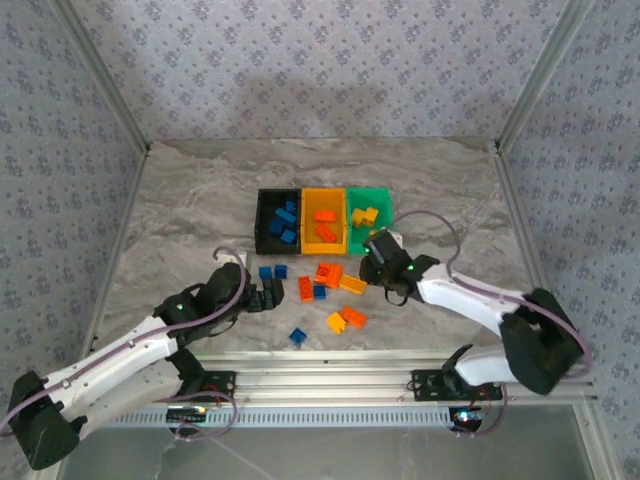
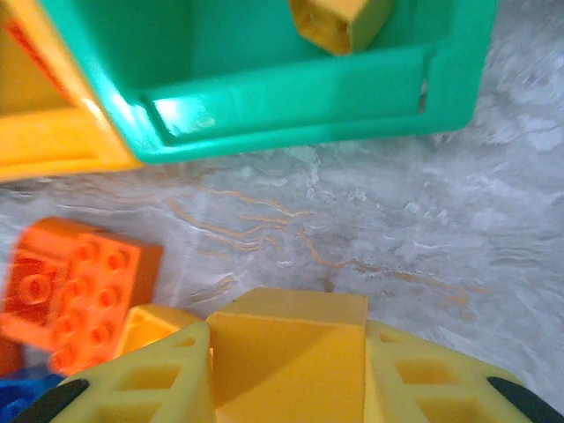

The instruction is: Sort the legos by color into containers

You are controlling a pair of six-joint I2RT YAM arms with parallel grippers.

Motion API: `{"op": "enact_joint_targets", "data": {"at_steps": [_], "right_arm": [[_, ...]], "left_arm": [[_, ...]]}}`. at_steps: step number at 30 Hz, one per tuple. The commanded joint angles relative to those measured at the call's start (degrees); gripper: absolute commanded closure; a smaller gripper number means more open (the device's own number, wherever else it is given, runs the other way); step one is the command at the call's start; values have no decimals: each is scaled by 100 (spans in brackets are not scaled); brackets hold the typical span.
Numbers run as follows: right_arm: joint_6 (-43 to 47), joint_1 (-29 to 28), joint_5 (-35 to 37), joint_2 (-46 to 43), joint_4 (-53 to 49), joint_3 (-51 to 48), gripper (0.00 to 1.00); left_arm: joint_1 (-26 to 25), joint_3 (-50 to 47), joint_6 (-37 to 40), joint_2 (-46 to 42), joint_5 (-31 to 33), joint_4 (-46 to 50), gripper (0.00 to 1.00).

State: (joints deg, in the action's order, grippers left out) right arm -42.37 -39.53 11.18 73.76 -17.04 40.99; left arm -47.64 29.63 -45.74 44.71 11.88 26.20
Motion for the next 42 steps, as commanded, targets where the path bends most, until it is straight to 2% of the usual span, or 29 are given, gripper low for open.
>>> {"op": "enact_joint_targets", "data": {"at_steps": [1, 3, 6, 14, 18, 21, 23, 25, 28, 33, 42], "right_arm": [[175, -29, 156, -749, -459, 63, 62], [258, 28, 97, -906, -647, 301, 62], [531, 220, -78, -575, -764, 908, 61], [1008, 886, -130, 1626, -625, 2596, 61], [1065, 1076, -118, 2420, -674, 3287, 59], [1055, 1161, -133, 2751, -782, 3582, 54], [1034, 1188, -141, 2845, -836, 3699, 43], [1012, 1197, -170, 2832, -856, 3750, 31], [1020, 1136, -144, 2557, -779, 3629, 24], [988, 782, -153, 1790, -805, 3034, 20], [842, -414, -287, 483, -1103, 1192, 16]], "left_arm": [[-18, -103, -69, -82, 92, 86, 0], [-18, -158, -75, -115, 78, 70, 0], [-18, -218, -115, -152, 43, 39, 0], [-18, -201, -260, -301, 59, 274, 0], [-18, -201, -293, -487, 147, 518, 0], [-19, -255, -338, -678, 218, 625, 0], [-25, -298, -348, -793, 234, 647, 0], [-24, -316, -340, -848, 238, 663, 0], [-20, -302, -301, -850, 254, 689, 0], [-11, -248, -248, -850, 303, 732, 0], [41, -70, -164, -902, 509, 998, 0]]}}
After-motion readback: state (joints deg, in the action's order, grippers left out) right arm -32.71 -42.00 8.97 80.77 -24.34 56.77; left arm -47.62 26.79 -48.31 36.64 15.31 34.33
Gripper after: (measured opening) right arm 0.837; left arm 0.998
